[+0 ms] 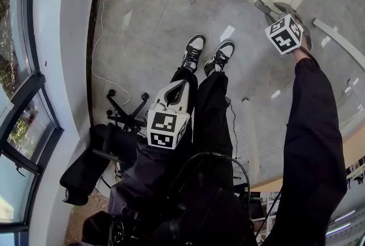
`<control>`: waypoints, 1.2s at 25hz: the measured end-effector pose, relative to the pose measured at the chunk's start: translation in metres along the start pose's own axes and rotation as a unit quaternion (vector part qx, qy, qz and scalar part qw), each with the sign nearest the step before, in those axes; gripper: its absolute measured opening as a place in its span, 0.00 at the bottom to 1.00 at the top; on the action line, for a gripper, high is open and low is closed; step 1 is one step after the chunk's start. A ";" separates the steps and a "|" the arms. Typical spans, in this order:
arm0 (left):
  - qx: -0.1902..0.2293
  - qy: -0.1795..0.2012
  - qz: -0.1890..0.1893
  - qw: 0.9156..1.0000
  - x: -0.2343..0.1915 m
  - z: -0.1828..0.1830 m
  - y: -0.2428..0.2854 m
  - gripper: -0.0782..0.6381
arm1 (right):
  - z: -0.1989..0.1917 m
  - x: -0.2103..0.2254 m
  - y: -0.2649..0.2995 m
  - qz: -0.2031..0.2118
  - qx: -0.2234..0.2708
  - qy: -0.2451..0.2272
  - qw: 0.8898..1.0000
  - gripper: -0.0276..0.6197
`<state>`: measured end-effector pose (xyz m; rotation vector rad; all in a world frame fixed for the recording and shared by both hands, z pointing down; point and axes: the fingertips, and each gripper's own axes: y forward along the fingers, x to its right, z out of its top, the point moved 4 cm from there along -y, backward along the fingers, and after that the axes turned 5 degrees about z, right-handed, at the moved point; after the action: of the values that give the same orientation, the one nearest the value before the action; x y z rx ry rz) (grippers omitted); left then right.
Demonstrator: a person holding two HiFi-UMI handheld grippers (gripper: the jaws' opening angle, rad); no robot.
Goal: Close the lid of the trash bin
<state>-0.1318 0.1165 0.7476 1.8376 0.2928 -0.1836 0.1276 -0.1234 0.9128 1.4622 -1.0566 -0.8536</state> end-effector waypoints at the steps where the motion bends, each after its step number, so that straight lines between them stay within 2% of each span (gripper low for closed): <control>1: 0.000 0.000 -0.001 1.000 0.001 0.001 0.000 0.11 | 0.000 0.000 0.000 0.000 -0.002 -0.002 1.000 0.33; 7: -0.001 0.000 -0.004 1.000 0.000 0.003 0.000 0.11 | 0.001 0.001 0.000 0.004 -0.001 0.015 1.000 0.33; 30: -0.004 0.004 -0.004 1.000 0.003 0.001 0.004 0.11 | 0.001 -0.001 0.004 -0.003 0.005 0.030 1.000 0.33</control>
<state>-0.1279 0.1146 0.7506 1.8290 0.3070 -0.1798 0.1260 -0.1228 0.9161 1.4913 -1.0143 -0.8036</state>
